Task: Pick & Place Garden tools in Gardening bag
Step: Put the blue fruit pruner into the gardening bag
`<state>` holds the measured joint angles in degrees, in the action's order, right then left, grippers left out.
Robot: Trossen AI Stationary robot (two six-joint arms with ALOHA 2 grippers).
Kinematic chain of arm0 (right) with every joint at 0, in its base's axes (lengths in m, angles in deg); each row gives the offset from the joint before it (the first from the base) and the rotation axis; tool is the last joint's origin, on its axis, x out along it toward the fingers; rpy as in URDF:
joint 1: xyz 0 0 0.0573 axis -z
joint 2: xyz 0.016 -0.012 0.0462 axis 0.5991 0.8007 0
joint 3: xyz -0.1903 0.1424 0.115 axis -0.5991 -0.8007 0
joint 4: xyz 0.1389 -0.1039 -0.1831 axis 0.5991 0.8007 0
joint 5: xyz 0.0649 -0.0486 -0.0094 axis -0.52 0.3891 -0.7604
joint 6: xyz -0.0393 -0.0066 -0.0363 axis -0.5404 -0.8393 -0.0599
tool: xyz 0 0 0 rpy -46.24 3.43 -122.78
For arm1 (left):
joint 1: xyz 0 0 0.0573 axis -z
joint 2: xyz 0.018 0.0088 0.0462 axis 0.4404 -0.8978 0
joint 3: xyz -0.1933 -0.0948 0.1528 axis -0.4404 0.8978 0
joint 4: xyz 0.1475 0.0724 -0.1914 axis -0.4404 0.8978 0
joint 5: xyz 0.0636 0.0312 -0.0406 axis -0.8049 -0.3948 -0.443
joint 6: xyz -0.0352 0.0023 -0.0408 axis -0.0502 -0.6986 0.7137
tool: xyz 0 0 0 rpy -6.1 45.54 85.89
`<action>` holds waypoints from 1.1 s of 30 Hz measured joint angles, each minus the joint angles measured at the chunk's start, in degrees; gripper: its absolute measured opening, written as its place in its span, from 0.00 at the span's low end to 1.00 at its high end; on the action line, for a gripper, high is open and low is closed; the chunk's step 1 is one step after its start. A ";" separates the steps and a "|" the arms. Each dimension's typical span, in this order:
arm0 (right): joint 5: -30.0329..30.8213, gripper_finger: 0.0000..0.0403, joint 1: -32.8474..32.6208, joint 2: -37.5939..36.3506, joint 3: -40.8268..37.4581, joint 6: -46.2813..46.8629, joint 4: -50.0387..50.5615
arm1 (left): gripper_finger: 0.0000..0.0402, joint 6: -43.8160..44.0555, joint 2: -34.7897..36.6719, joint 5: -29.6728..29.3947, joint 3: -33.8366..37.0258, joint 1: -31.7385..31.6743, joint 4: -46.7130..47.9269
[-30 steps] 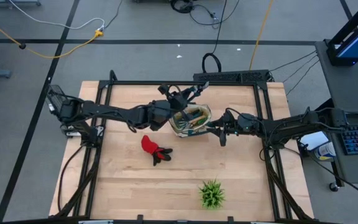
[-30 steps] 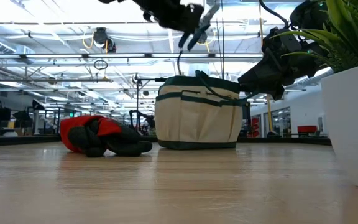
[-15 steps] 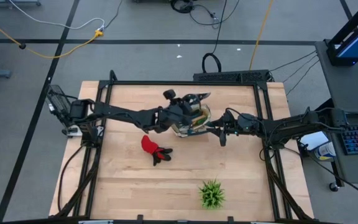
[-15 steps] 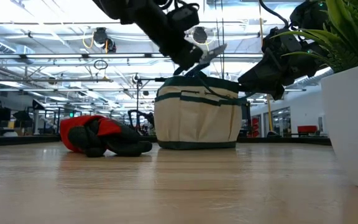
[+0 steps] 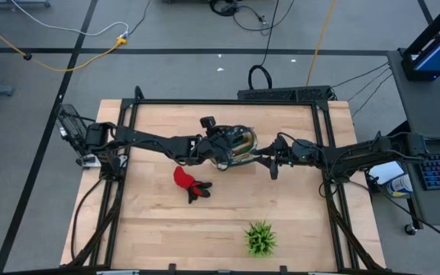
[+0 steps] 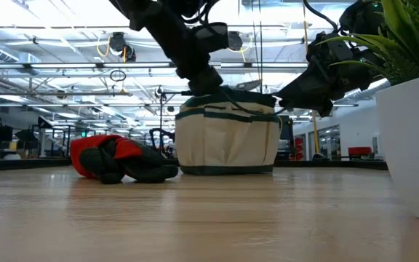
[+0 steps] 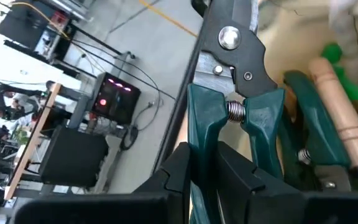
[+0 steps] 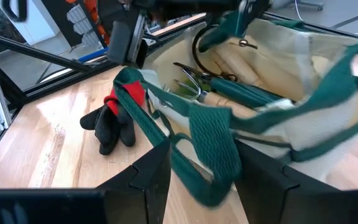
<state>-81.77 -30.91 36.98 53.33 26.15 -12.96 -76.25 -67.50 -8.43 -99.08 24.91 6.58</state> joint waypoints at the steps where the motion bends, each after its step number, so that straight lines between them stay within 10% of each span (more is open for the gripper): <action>1: 0.00 0.39 0.01 0.00 0.00 0.00 0.00 | 0.13 -0.24 0.00 0.89 0.00 -0.02 0.86; 33: 0.00 0.39 0.01 0.01 0.00 0.00 0.02 | 0.13 -30.67 0.04 2.20 0.00 -0.46 9.98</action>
<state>-81.77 -30.90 36.99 53.33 26.15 -12.94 -106.92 -67.45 -6.22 -99.08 24.46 16.56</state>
